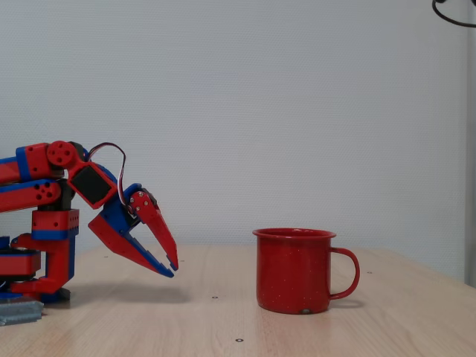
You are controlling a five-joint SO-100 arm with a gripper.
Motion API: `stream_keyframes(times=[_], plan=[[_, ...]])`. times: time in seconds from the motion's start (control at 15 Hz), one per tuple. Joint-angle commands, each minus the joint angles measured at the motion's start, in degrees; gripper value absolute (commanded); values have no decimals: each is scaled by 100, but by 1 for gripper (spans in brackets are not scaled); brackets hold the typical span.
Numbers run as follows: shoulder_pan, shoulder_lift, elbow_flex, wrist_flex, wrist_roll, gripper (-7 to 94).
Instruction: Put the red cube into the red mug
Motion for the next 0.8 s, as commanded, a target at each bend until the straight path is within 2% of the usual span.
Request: stream_keyframes(times=[0.0,0.73], plan=[[97,325,211,18,141,0],[141,325,229,-26,229,0]])
